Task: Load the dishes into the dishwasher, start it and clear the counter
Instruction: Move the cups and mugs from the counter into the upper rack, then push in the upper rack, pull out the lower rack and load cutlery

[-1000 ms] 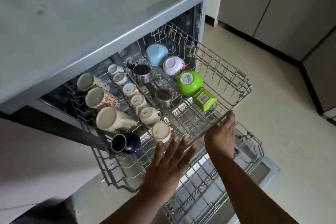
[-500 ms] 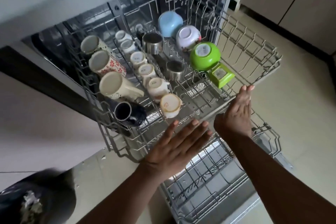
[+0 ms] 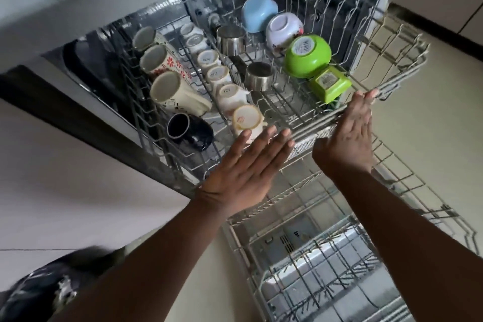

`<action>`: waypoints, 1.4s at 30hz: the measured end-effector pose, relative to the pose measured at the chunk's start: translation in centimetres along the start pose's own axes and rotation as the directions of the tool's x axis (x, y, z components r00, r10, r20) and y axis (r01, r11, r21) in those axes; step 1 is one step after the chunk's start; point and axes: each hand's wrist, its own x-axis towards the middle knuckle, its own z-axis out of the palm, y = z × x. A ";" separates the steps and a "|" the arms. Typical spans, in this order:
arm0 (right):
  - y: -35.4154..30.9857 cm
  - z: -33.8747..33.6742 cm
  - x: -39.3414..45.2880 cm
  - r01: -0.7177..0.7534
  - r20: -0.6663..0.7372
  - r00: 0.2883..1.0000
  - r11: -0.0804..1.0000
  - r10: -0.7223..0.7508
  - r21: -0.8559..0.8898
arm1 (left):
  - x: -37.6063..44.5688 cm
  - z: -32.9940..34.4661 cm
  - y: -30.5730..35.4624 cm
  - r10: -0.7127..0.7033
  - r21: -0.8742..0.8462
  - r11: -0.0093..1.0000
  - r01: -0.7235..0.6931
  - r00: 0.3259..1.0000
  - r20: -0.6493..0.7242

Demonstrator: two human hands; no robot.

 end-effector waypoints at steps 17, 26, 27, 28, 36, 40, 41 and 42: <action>-7.6 1.9 10.9 0.114 0.131 0.986 0.989 -0.101 -0.097 | 1.6 10.1 -11.5 0.006 0.150 0.988 -0.030 0.988 0.154; -8.2 0.6 11.3 0.120 0.231 0.970 0.979 -0.079 -0.168 | 1.4 10.6 -12.0 0.045 0.188 0.978 -0.091 0.971 0.237; -8.1 0.0 11.3 0.132 0.256 0.963 0.975 -0.083 -0.181 | 1.5 10.5 -12.0 0.044 0.203 0.974 -0.097 0.967 0.251; -8.0 -0.6 11.3 0.152 0.283 0.955 0.968 -0.092 -0.198 | 1.5 10.4 -12.1 0.035 0.219 0.971 -0.097 0.962 0.269; -5.5 -3.2 4.6 0.214 0.358 0.928 0.932 -0.101 -0.293 | 2.2 5.9 -10.1 -0.182 0.022 0.979 0.201 0.827 0.531; -4.8 -1.5 -1.5 0.205 0.482 0.875 0.935 -0.042 -0.290 | -2.0 2.5 -3.7 -0.277 -0.123 0.884 0.452 0.716 0.641; -4.9 -0.9 -3.0 0.201 0.494 0.868 0.941 -0.043 -0.271 | -3.7 1.7 -1.7 -0.290 -0.139 0.854 0.501 0.681 0.672; -4.9 -0.2 -4.4 0.199 0.507 0.861 0.948 -0.048 -0.249 | -5.6 0.7 0.3 -0.297 -0.146 0.825 0.546 0.639 0.709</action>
